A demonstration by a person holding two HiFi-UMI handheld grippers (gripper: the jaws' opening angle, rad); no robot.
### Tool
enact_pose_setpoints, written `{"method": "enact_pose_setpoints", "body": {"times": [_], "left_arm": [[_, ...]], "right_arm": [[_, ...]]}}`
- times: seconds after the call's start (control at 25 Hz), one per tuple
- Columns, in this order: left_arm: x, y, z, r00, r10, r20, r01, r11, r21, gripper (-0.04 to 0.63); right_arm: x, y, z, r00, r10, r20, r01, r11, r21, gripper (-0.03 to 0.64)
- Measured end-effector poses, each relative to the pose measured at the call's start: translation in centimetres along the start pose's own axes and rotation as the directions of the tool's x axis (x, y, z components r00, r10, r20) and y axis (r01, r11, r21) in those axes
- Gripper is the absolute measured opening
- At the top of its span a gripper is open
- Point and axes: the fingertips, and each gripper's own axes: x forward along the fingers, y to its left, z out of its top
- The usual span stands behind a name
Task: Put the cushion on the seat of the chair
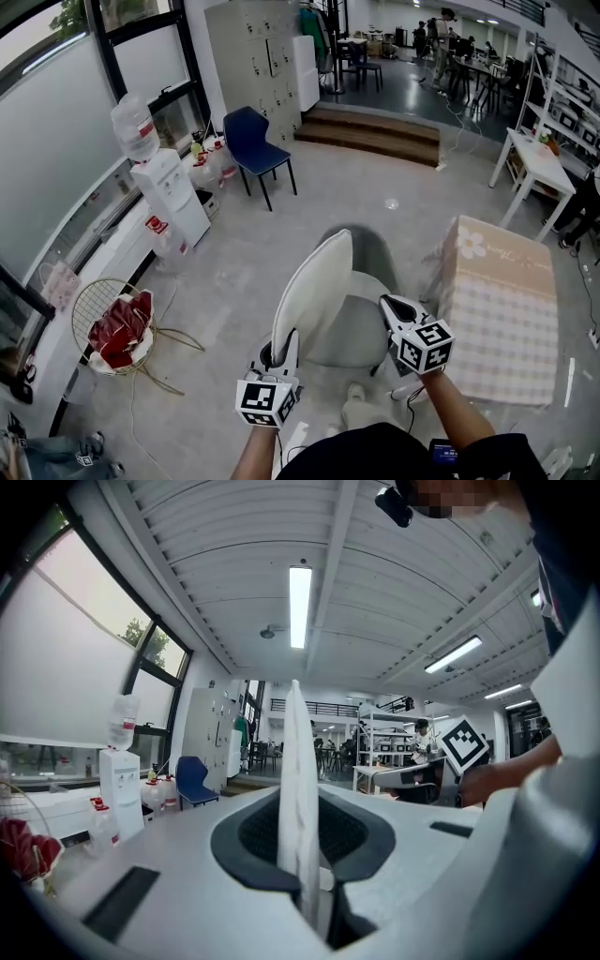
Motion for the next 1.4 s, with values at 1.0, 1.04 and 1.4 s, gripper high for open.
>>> {"method": "enact_pose_setpoints", "body": {"times": [1.0,1.04,1.4], "left_arm": [[9.4,2.2,-4.9,0.995,-0.017,-0.097,0.011,0.998,-0.057,0.051],[9.6,2.5,-5.2,0.995,-0.014,-0.103,0.007,0.998,-0.069,0.051],[11.3,4.0,-9.2,0.983,0.015,-0.183,-0.035,0.994,-0.104,0.051]], "right_arm": [[7.1,-6.5,-3.6,0.994,0.014,-0.113,-0.009,0.999,0.036,0.018],[7.5,-6.6,-3.9,0.993,0.015,-0.119,-0.01,0.999,0.04,0.018],[9.6,-7.7,-7.9,0.98,0.034,-0.197,-0.02,0.997,0.071,0.018]]}}
